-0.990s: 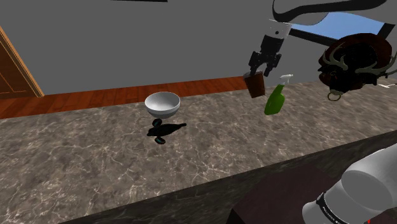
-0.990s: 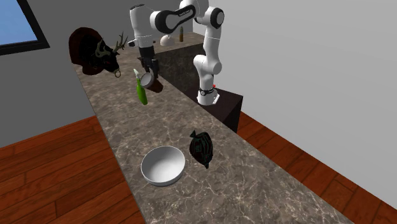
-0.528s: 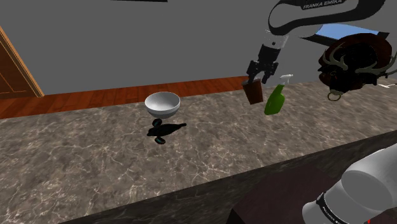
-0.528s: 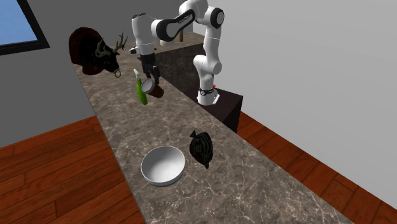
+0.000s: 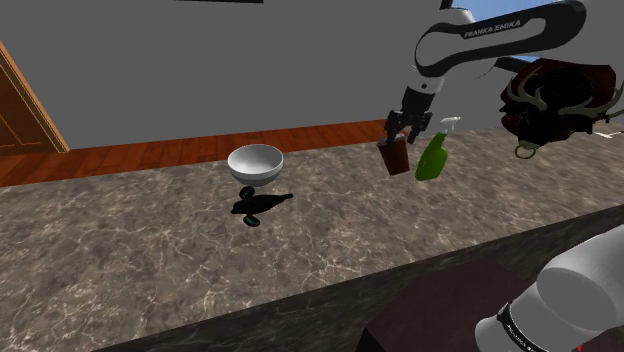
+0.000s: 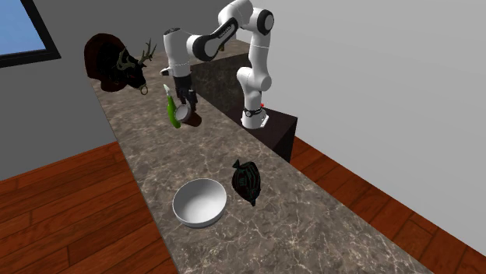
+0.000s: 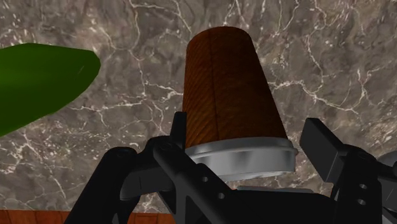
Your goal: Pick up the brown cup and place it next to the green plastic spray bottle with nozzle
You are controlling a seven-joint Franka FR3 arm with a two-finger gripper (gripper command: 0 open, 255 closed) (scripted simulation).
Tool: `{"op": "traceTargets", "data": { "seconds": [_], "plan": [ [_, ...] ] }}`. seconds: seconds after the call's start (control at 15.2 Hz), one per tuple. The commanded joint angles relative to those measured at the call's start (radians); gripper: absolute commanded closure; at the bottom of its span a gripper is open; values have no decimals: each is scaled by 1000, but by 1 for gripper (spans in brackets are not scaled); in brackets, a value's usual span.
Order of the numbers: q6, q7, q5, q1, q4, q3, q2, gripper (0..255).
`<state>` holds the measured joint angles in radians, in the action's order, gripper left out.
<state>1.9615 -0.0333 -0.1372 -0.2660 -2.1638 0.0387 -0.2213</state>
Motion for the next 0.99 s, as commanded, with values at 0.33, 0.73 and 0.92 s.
{"op": "traceTargets", "data": {
  "seconds": [0.33, 0.73, 0.92],
  "plan": [
    [96, -12, -6, 1, -72, 1, 23, 255],
    [177, -22, -11, 3, -125, 3, 52, 255],
    [214, -27, -14, 4, -146, 3, 67, 255]
  ]
}}
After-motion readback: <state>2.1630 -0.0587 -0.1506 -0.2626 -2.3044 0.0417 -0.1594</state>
